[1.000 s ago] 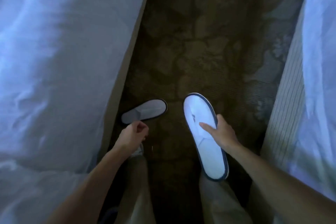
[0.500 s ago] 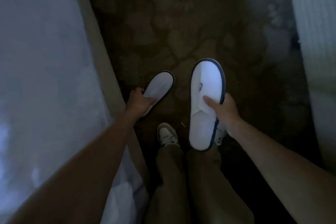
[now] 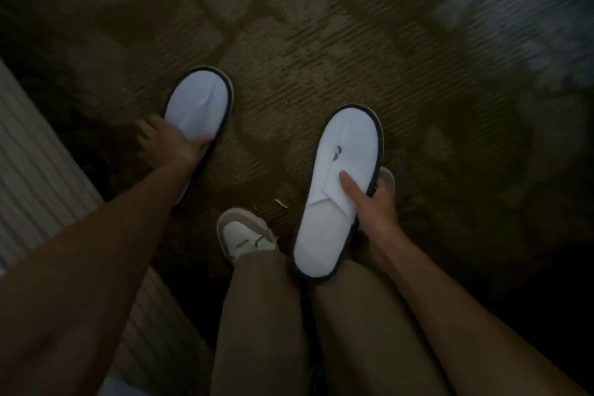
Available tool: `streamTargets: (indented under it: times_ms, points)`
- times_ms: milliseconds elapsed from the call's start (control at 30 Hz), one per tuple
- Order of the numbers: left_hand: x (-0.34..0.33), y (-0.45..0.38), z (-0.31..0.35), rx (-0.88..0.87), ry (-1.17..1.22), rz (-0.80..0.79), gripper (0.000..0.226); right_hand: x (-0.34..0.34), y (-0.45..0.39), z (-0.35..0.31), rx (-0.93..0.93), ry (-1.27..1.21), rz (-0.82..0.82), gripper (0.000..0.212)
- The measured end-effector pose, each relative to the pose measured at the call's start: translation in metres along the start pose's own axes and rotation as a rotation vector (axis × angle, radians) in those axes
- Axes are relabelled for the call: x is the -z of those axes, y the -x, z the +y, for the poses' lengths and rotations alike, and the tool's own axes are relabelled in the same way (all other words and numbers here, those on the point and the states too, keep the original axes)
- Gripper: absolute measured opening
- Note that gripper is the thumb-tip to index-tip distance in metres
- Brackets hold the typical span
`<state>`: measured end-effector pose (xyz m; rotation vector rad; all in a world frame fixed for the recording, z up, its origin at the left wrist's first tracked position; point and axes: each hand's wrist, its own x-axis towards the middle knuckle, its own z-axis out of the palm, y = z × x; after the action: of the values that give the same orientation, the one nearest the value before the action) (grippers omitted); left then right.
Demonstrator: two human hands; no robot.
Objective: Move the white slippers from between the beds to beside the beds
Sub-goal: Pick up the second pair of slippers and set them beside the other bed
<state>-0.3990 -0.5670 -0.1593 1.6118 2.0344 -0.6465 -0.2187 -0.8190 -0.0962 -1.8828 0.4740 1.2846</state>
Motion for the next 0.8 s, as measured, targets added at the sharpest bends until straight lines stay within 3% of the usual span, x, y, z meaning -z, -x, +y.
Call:
streamTargets:
  times_ms: [67, 167, 333, 433, 567, 700, 800]
  points:
    - [0.003, 0.004, -0.005, 0.076, 0.042, 0.060, 0.129, -0.005, -0.003, -0.002, 0.001, 0.002, 0.003, 0.055]
    - [0.011, 0.014, -0.018, 0.034, 0.105, 0.044, 0.110, -0.012, 0.001, -0.014, 0.002, 0.046, -0.003, 0.059]
    - [0.076, 0.073, -0.013, -0.055, 0.375, -0.249, 0.069, -0.014, 0.064, -0.068, 0.028, 0.122, -0.045, 0.054]
    - [0.163, 0.137, 0.007, -0.070, 0.617, -0.478, 0.062, -0.008, 0.132, -0.131, 0.088, 0.227, -0.037, 0.046]
    - [0.319, 0.242, 0.026, -0.115, 0.761, -0.382, 0.036, 0.010, 0.249, -0.248, 0.253, 0.370, 0.006, 0.037]
    - [0.459, 0.322, 0.028, -0.180, 0.790, -0.364, 0.038, 0.026, 0.368, -0.371, 0.313, 0.518, -0.075, 0.056]
    - [0.537, 0.366, 0.027, -0.259, 0.783, -0.312, 0.039, 0.037, 0.433, -0.435, 0.426, 0.556, -0.145, 0.092]
